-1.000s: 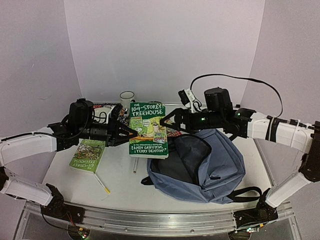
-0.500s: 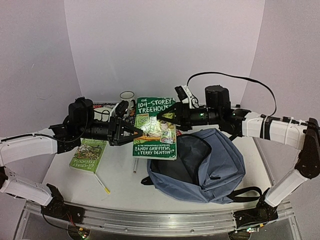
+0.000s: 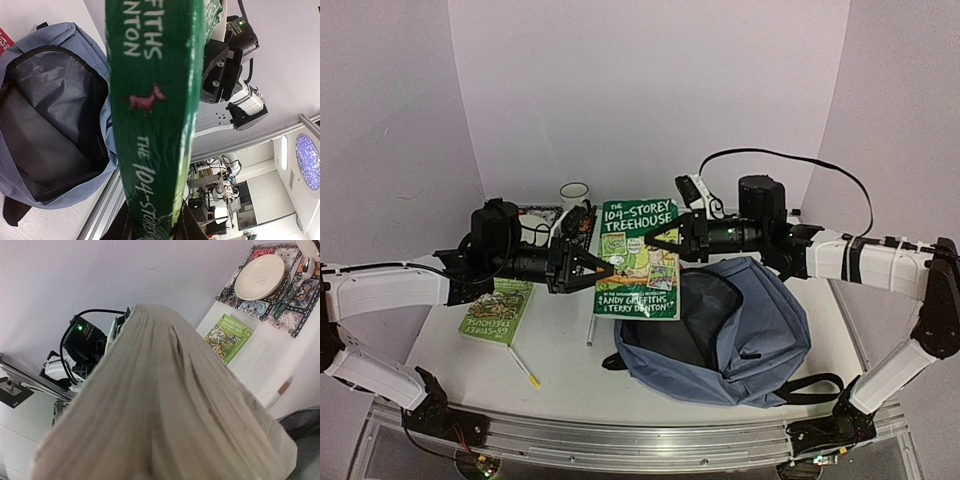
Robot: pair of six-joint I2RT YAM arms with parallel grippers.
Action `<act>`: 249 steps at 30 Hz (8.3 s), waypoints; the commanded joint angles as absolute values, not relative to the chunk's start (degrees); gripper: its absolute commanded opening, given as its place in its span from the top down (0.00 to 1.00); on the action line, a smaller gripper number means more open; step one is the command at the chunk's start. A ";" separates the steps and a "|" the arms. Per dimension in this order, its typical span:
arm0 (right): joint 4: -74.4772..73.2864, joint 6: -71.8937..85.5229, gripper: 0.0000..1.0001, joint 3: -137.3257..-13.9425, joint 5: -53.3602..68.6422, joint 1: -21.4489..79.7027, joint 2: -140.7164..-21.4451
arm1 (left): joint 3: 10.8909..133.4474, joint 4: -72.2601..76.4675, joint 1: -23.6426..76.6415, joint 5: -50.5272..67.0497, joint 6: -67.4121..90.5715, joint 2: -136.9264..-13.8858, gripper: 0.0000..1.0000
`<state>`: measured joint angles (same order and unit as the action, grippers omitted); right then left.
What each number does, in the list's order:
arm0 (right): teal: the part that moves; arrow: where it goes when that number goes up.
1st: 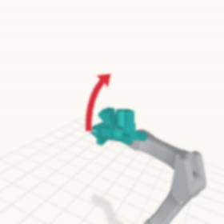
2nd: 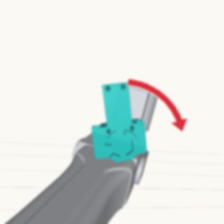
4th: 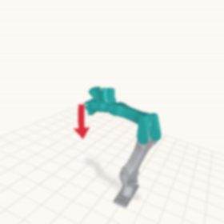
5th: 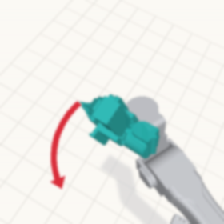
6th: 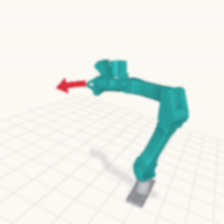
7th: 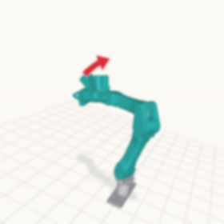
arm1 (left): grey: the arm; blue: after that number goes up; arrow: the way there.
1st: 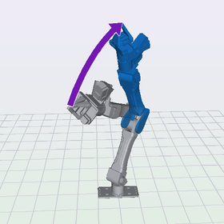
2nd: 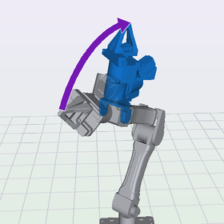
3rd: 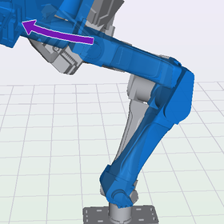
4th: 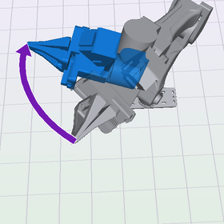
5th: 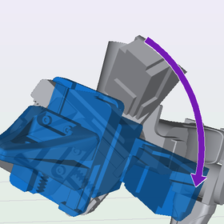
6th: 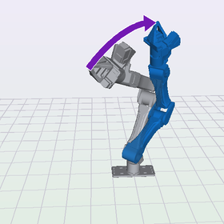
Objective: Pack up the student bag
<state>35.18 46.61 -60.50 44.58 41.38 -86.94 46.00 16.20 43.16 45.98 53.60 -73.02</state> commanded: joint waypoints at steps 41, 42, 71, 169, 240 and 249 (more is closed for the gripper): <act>74.56 70.57 1.00 -40.80 -6.77 53.61 -78.57 | 34.05 60.85 59.76 8.81 77.39 -81.23 0.44; 74.74 70.75 1.00 -40.56 -6.78 53.64 -78.79 | 33.73 61.66 59.83 8.56 77.34 -81.51 0.50; -6.30 39.45 0.28 -50.48 -10.75 44.90 -68.58 | 21.16 51.26 52.06 9.64 71.02 -69.01 1.00; -3.87 17.17 1.00 -65.90 3.35 46.47 -68.20 | 70.83 28.65 60.06 19.50 74.43 -116.83 1.00; -0.53 22.86 0.62 -43.39 15.51 31.33 -62.38 | 50.01 -32.14 10.66 -4.74 32.54 -88.88 0.01; 1.30 24.06 0.41 -50.19 11.18 41.79 -64.37 | 42.81 -26.52 10.96 9.37 33.96 -87.28 0.04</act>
